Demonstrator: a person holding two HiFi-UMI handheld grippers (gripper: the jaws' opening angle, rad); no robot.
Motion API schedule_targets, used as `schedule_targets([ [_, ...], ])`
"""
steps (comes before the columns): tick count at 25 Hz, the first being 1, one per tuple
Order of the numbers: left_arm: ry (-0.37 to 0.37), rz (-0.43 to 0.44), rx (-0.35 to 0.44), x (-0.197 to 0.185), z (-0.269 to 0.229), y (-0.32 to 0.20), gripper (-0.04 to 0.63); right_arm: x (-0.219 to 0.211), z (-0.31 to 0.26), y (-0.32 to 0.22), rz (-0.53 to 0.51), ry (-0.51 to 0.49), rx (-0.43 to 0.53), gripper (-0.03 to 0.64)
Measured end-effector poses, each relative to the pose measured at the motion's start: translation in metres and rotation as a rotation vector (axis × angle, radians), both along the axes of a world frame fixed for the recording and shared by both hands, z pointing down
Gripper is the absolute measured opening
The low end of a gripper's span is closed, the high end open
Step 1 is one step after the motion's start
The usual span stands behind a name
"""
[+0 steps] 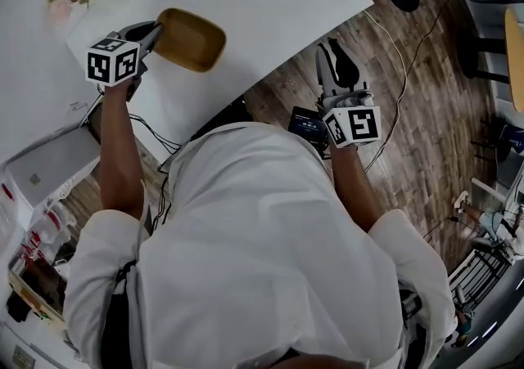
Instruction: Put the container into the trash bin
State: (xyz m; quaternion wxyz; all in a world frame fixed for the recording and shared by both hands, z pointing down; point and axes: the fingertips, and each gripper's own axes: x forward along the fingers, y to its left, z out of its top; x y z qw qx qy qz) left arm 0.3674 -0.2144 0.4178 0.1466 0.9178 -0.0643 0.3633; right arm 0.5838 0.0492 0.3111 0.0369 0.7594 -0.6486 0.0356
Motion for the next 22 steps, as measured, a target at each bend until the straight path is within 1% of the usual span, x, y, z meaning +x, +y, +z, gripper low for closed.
schedule_targets([
  [5, 0.168, -0.144, 0.063, -0.036, -0.062, 0.027, 0.025, -0.031, -0.019, 0.029, -0.058, 0.012, 0.067, 0.109],
  [8, 0.236, -0.212, 0.115, -0.062, -0.089, 0.055, 0.023, -0.052, -0.023, 0.050, -0.100, 0.019, 0.099, 0.106],
  [13, 0.306, -0.327, 0.182, -0.112, -0.113, 0.106, 0.023, -0.088, -0.036, 0.088, -0.151, 0.043, 0.154, 0.104],
  [16, 0.333, -0.359, 0.223, -0.139, -0.120, 0.146, 0.023, -0.105, -0.040, 0.120, -0.175, 0.057, 0.173, 0.104],
  [18, 0.349, -0.377, 0.268, -0.157, -0.123, 0.169, 0.023, -0.113, -0.042, 0.139, -0.177, 0.058, 0.184, 0.104],
  [20, 0.361, -0.403, 0.313, -0.178, -0.125, 0.190, 0.023, -0.123, -0.040, 0.152, -0.186, 0.053, 0.191, 0.100],
  [22, 0.379, -0.445, 0.340, -0.200, -0.126, 0.204, 0.023, -0.135, -0.038, 0.156, -0.212, 0.049, 0.193, 0.098],
])
